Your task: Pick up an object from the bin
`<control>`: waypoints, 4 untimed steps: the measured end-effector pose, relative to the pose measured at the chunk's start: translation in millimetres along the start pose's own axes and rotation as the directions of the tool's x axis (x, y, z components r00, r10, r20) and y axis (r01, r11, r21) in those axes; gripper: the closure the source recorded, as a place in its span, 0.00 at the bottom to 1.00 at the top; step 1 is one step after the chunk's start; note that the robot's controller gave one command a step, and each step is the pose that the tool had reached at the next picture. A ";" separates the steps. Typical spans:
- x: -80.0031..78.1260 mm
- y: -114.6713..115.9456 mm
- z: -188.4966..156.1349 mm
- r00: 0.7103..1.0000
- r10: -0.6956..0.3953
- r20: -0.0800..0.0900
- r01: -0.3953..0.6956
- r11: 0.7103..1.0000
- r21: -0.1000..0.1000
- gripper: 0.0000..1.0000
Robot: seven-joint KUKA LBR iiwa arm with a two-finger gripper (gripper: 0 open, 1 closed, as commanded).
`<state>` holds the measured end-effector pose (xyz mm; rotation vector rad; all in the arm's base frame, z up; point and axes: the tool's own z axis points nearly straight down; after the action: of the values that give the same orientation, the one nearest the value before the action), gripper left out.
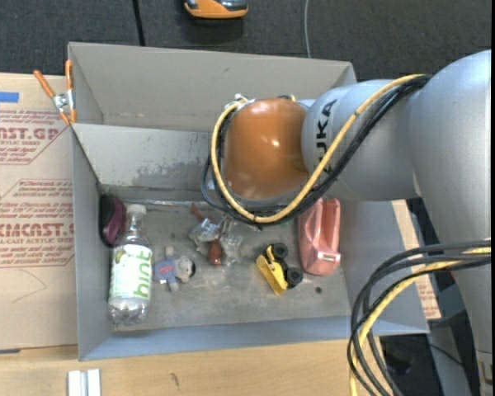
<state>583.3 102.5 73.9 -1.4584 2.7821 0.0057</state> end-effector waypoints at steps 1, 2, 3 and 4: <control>-0.1 0.4 -11.7 1.000 0.000 -0.001 0.000 1.000 0.000 1.00; -1.1 -0.6 -18.4 1.000 0.000 0.002 0.000 1.000 0.004 1.00; -0.5 0.3 -23.3 1.000 0.001 -0.001 -0.001 1.000 0.001 1.00; 0.4 1.6 -38.9 1.000 0.001 -0.004 -0.001 1.000 -0.002 1.00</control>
Offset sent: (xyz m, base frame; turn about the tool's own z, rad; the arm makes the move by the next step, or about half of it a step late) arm -0.0001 -0.0003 0.0045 0.0000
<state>581.9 103.0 112.8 -1.4598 2.7867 0.0054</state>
